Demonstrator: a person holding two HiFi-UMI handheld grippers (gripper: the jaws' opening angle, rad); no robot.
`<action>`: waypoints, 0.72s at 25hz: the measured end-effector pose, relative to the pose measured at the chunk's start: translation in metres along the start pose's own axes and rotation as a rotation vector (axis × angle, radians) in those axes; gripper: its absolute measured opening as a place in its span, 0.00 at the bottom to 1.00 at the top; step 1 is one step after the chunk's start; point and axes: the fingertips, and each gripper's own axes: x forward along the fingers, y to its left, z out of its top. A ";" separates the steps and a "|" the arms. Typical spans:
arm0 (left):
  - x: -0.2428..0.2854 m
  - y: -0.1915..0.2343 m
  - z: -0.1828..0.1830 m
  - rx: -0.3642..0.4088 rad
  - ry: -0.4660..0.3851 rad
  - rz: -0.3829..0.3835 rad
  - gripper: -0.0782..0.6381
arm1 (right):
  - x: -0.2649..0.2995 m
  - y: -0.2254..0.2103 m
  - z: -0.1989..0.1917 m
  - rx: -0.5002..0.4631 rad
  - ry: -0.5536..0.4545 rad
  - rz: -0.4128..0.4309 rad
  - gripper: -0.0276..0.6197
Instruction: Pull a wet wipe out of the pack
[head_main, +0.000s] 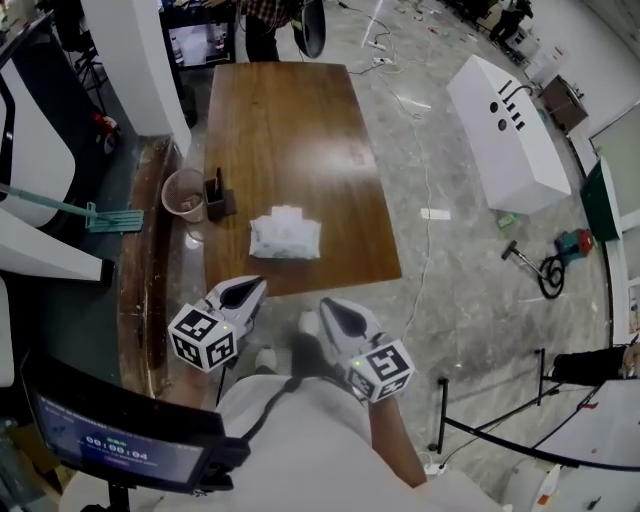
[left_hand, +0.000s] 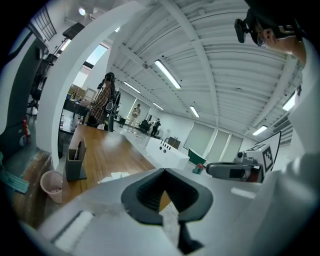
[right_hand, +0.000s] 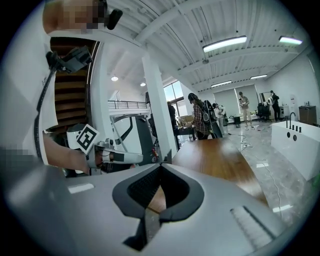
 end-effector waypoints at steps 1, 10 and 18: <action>0.002 0.003 -0.002 -0.007 0.002 0.012 0.11 | 0.005 -0.002 -0.001 -0.004 0.004 0.014 0.05; 0.036 0.025 0.038 0.027 -0.062 0.151 0.11 | 0.064 -0.058 0.026 -0.068 0.014 0.181 0.06; 0.077 0.038 0.064 -0.053 -0.100 0.251 0.11 | 0.100 -0.099 0.055 -0.087 0.049 0.371 0.05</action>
